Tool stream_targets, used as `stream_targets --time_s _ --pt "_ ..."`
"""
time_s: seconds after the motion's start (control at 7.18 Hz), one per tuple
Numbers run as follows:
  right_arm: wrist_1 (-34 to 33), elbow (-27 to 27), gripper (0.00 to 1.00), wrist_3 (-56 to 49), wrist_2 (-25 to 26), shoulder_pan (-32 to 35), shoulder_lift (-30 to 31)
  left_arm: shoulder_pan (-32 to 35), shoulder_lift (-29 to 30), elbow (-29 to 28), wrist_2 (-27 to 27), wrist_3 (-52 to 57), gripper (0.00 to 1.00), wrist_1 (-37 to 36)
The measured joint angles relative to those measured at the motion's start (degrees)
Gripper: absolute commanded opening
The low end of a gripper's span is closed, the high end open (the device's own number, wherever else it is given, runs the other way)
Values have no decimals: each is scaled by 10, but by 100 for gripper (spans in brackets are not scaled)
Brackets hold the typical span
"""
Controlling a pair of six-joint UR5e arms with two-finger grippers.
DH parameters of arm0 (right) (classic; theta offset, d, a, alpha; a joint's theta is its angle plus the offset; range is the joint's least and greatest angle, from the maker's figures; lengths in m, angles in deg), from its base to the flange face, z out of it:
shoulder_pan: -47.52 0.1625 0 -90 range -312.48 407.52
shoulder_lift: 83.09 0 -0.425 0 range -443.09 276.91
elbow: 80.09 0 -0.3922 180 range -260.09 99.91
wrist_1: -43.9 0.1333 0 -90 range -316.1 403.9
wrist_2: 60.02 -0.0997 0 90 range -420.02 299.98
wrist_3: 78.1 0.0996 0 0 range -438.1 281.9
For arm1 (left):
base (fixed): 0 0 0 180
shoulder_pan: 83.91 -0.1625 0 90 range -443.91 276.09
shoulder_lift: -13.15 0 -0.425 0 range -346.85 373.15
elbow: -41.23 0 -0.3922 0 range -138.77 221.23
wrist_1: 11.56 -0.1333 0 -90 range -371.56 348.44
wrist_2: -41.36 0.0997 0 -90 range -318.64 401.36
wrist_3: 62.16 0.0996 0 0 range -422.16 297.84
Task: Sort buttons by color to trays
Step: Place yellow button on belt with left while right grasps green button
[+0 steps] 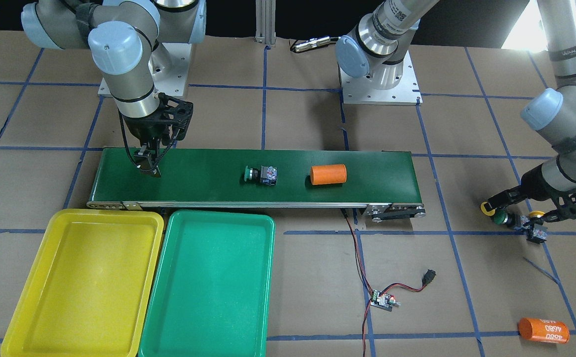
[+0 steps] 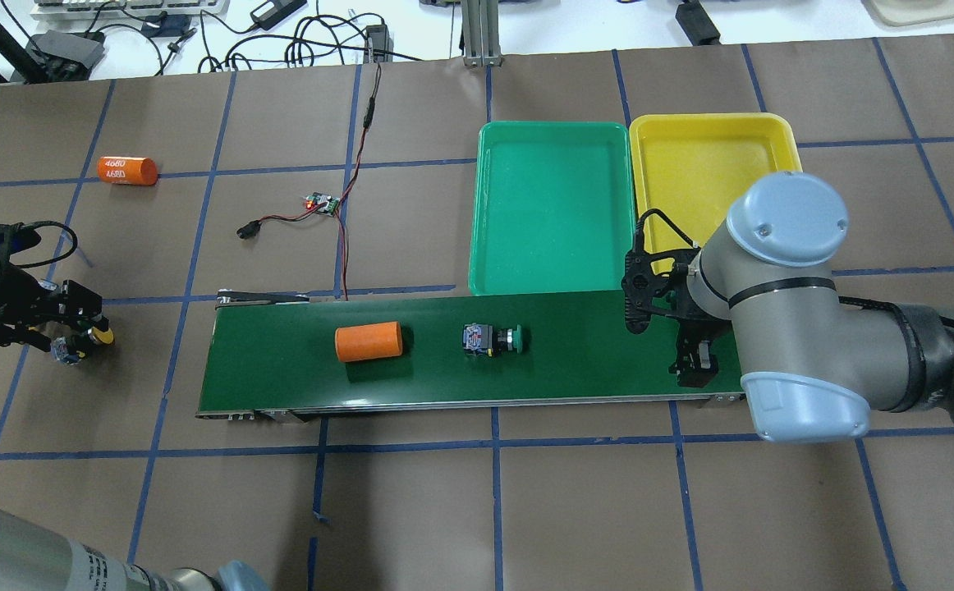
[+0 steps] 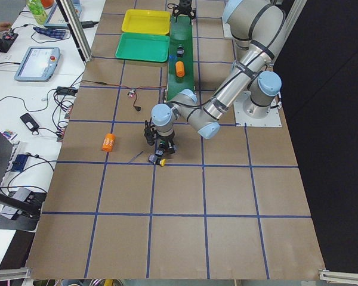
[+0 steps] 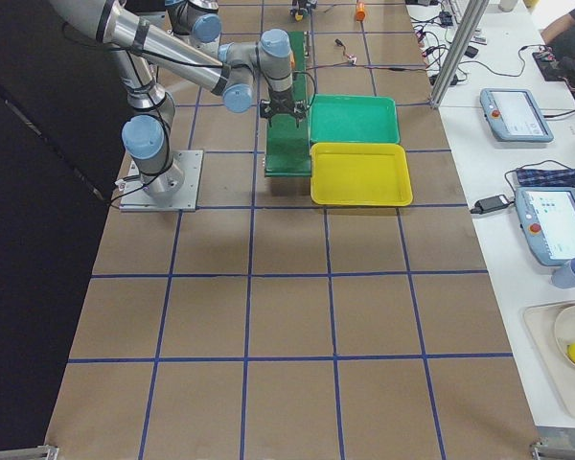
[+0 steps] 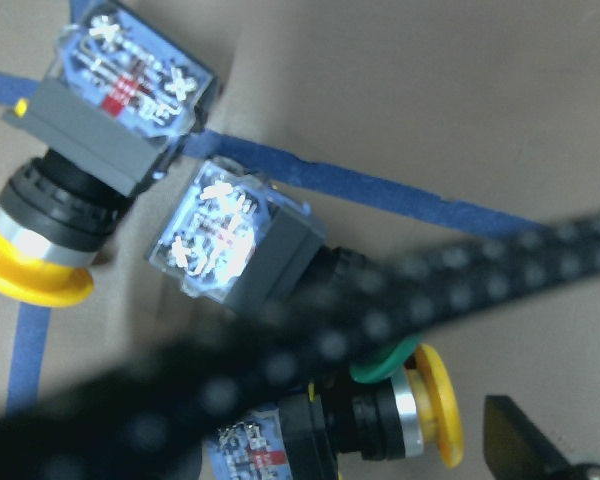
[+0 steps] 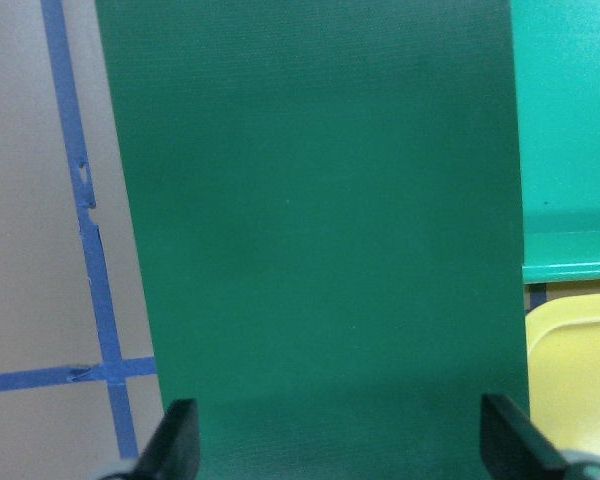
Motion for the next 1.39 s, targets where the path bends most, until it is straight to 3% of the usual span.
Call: stream_targets --time_s 0.56,0.7,0.84,0.98,1.11,1.39 --pt "-1 -3 100 -3 5 0 0 0 1 1 16 0 99 0" --pt "0 -4 100 -3 6 0 0 0 2 3 17 0 76 0" --pt "2 -4 100 -4 5 0 -1 0 2 5 17 0 60 0" --pt "4 -4 100 -5 3 0 -1 0 1 5 17 3 28 0" --pt "6 -5 100 -6 2 0 -4 0 -3 4 17 11 16 0" --pt "5 -5 100 -5 3 0 -25 7 -24 2 16 25 10 13"
